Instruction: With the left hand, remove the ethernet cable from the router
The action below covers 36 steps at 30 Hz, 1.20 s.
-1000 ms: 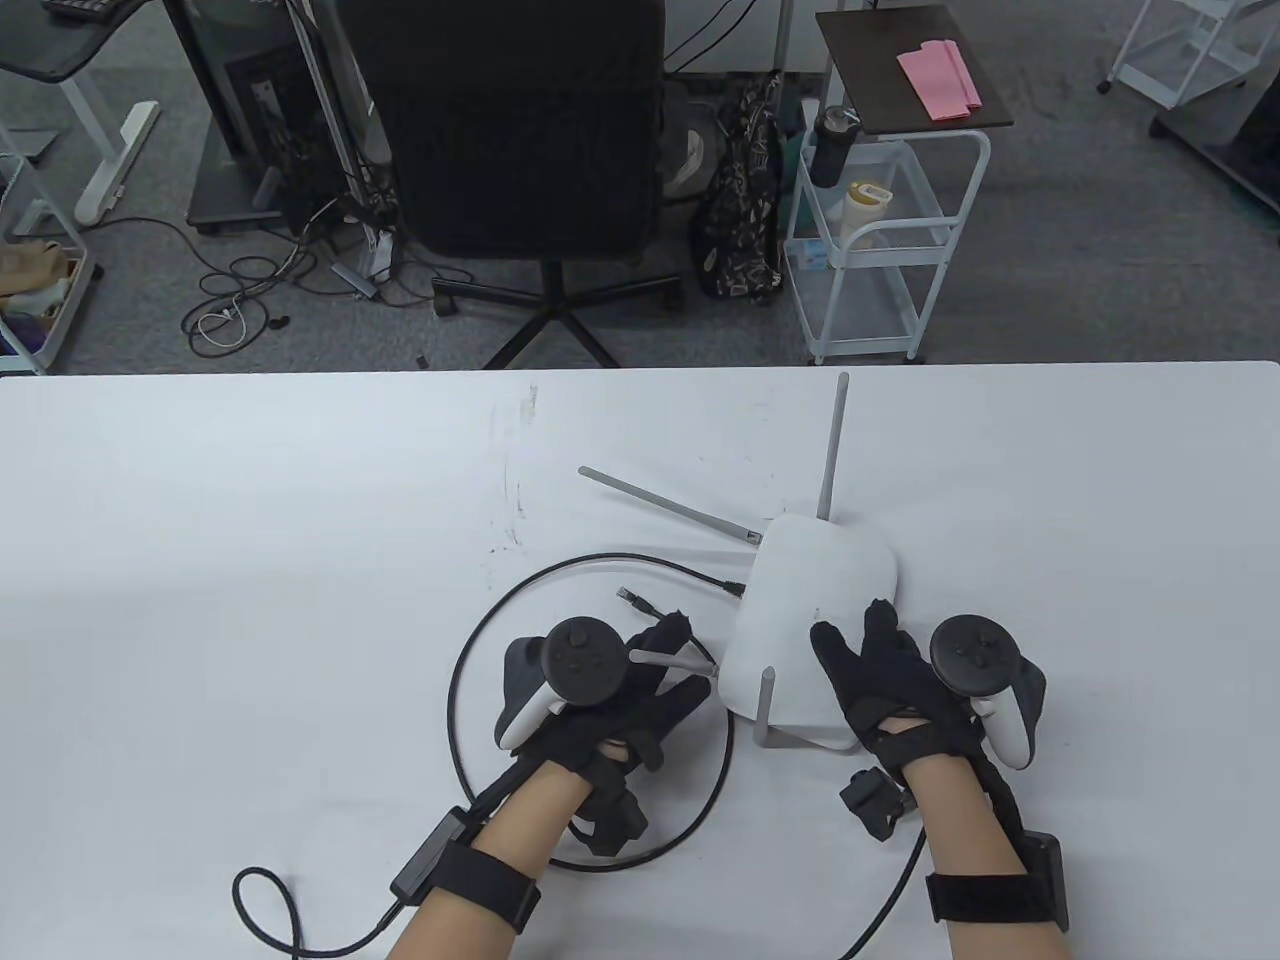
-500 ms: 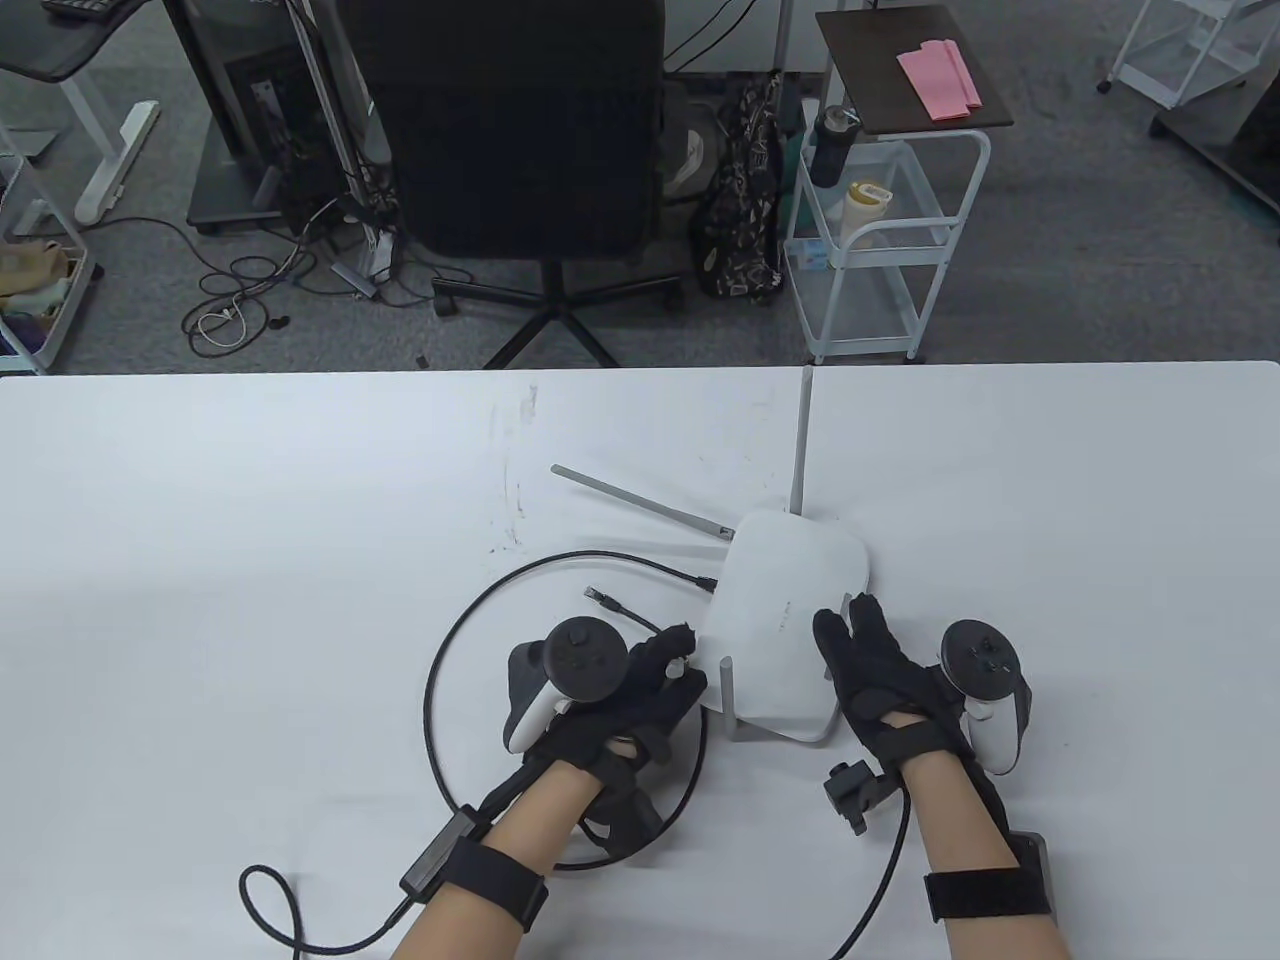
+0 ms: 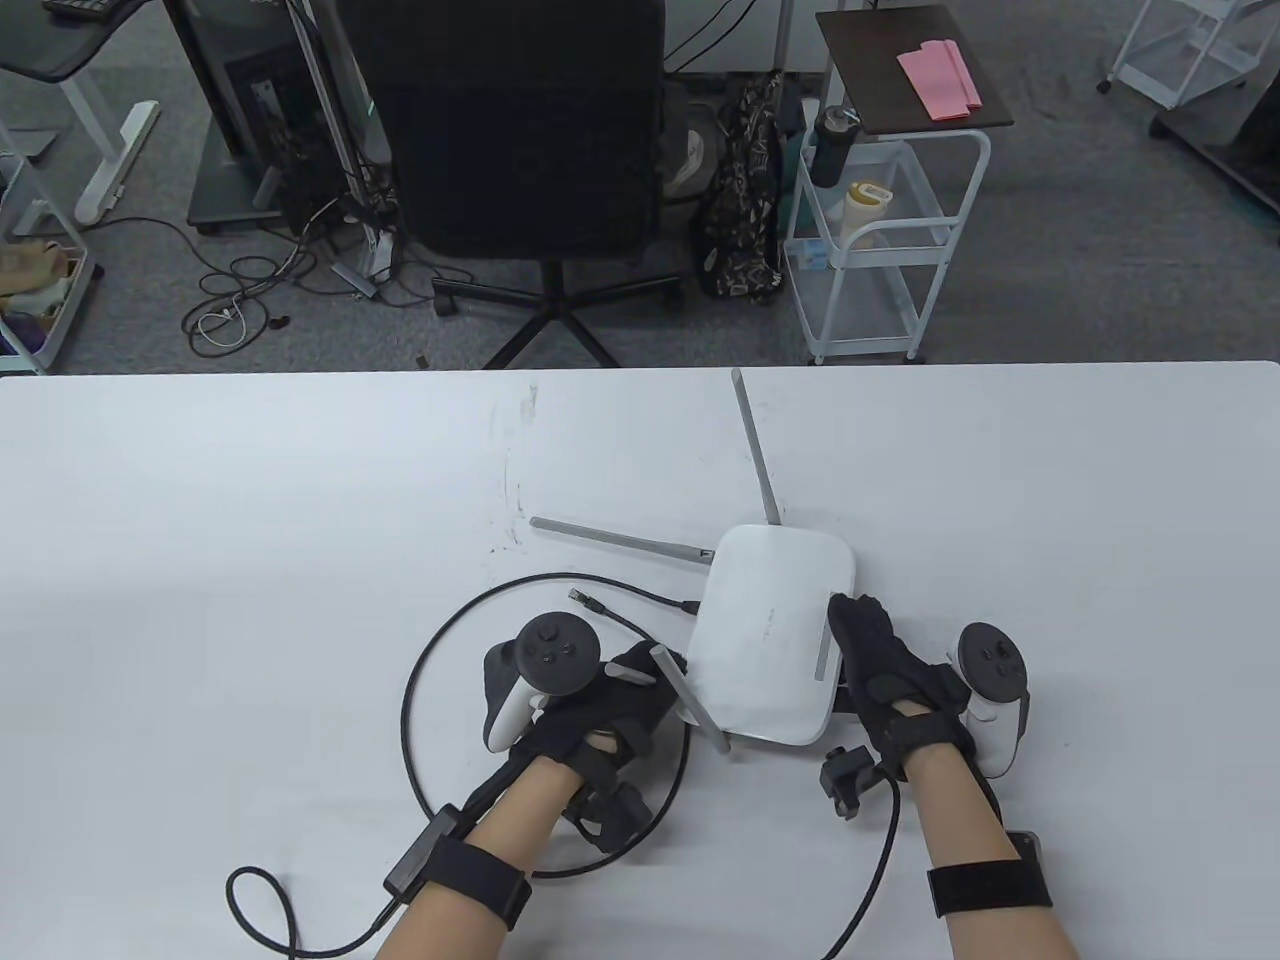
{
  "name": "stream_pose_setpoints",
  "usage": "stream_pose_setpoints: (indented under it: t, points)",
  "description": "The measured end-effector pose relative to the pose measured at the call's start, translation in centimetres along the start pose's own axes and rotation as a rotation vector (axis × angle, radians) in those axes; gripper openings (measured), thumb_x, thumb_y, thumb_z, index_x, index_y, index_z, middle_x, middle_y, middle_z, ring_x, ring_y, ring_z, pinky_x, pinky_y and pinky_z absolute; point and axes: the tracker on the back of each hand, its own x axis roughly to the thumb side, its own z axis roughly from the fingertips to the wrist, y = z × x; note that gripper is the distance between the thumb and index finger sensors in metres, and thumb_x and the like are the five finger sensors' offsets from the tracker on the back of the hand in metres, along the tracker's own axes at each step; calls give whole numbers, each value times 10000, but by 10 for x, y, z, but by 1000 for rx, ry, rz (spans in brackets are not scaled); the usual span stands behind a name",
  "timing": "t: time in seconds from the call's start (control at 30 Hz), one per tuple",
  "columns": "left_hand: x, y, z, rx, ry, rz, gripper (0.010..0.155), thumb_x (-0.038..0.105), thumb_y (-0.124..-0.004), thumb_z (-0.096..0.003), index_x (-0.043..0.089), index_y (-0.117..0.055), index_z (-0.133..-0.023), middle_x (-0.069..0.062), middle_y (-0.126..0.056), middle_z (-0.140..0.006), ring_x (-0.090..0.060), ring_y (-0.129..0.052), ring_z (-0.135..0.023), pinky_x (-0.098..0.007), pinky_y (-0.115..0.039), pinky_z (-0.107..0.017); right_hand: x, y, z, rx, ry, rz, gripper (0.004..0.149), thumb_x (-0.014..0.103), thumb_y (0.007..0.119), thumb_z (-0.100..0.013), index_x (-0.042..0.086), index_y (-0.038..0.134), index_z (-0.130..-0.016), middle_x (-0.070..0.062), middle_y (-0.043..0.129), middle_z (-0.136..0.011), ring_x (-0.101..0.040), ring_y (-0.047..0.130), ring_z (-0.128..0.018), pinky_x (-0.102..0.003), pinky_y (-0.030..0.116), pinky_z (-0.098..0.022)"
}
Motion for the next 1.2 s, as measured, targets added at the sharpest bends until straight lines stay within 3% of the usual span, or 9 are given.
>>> stream_pose_setpoints:
  t: [0.13,0.23,0.4,0.5,0.57,0.7,0.97,1.07,1.2]
  points:
    - [-1,0,0,-32,-9,39,400,376,-762,-502,233,-806,-873,-179,-815,-1010,-417,-893,-891,-577,-668,-694,-3,2,-3,-51,30,28,1025,688,650,-572,-115,207,-1029,-399,547,-886,-359,761,-515,-298,812,-283]
    - [-1,0,1,-49,-11,44,400,374,-760,-502,232,-802,-873,-177,-811,-1013,-416,-886,-898,-576,-663,-698,-5,2,-5,-29,56,57,1002,667,652,-582,-107,200,-1029,-362,612,-849,-274,800,-432,-227,823,-214]
    - [1,-2,0,-85,-37,59,388,359,-771,-495,226,-817,-856,-165,-814,-1016,-415,-878,-910,-581,-651,-706,-1,7,-5,-11,51,176,973,644,650,-595,-120,223,-1018,-264,723,-784,-230,838,-401,-266,858,-199]
    - [3,-5,0,-117,-69,-25,378,359,-775,-487,242,-813,-845,-150,-810,-1021,-382,-883,-926,-565,-663,-717,-1,9,-6,-62,27,249,938,626,662,-594,-128,285,-1006,-215,784,-735,-204,864,-345,-230,860,-141]
    - [5,-6,1,-98,-67,-33,373,360,-775,-483,250,-812,-837,-142,-814,-1020,-374,-892,-923,-560,-673,-717,0,10,-5,-74,26,282,924,622,665,-594,-120,299,-1006,-190,805,-715,-183,865,-291,-168,839,-83]
    - [6,-8,2,-73,-90,-43,371,353,-778,-479,249,-813,-834,-139,-805,-1027,-374,-888,-932,-566,-665,-725,0,10,-5,-85,11,264,898,599,668,-599,-96,282,-1018,-182,793,-715,-194,852,-258,-143,820,-50]
    - [20,-9,9,2,-198,-170,372,348,-785,-474,245,-792,-832,-145,-768,-1052,-380,-875,-955,-573,-658,-744,4,10,-7,-67,-78,209,836,545,662,-623,-71,273,-1032,-163,730,-785,-234,854,-410,-295,864,-220]
    - [23,-9,12,35,-228,-181,372,343,-785,-473,251,-786,-833,-141,-754,-1062,-376,-864,-969,-570,-653,-751,9,10,-6,-61,-179,141,888,604,645,-628,-69,244,-1046,-249,612,-910,-368,831,-619,-491,812,-433]
    - [32,-4,20,87,-307,-282,374,344,-786,-468,256,-785,-832,-143,-757,-1061,-377,-862,-969,-570,-646,-755,10,12,-6,-49,-243,84,885,621,641,-631,-66,258,-1036,-286,638,-915,-395,916,-657,-444,888,-411]
